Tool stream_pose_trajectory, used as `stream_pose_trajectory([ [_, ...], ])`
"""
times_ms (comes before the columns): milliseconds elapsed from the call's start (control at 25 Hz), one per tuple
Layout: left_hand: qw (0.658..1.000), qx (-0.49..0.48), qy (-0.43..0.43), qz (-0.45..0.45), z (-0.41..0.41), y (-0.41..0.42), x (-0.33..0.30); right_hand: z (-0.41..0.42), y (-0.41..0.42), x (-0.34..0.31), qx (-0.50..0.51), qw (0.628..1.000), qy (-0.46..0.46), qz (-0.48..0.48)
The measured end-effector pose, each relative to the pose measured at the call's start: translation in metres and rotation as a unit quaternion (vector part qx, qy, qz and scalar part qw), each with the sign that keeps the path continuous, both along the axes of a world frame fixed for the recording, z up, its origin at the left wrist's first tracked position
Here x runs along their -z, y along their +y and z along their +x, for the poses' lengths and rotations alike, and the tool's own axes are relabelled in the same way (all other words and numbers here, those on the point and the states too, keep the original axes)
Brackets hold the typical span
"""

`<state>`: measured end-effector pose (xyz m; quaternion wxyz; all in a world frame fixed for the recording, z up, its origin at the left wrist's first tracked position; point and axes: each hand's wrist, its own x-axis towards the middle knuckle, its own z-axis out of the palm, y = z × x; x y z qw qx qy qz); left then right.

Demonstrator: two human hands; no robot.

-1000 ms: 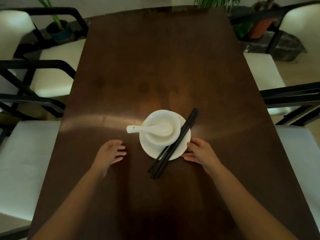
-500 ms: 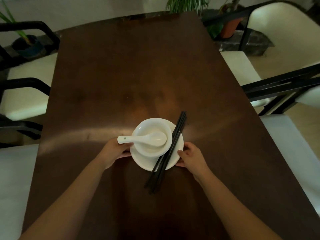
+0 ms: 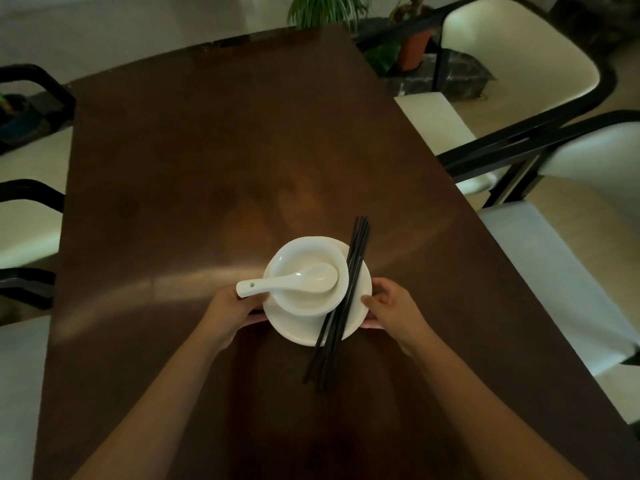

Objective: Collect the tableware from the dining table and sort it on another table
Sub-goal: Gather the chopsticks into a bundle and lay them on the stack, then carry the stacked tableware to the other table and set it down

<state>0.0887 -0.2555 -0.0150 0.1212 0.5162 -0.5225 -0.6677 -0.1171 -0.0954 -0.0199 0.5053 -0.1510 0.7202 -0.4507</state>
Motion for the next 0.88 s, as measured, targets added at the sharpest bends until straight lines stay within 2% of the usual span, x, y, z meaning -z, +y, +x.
stream_pose_trajectory([
  [160, 1.0, 0.015, -0.001, -0.01, -0.018, 0.033, -0.014, -0.012, 0.045, -0.019, 0.025, 1.0, 0.002, -0.015],
  [480, 0.992, 0.11, 0.027, -0.047, -0.091, 0.138, -0.062, -0.055, 0.186, -0.072, 0.113, 0.993, 0.033, -0.029],
  [880, 0.965, 0.247, 0.074, -0.039, -0.226, 0.37, -0.099, -0.135, 0.448, -0.123, 0.236, 0.97, 0.061, -0.02],
])
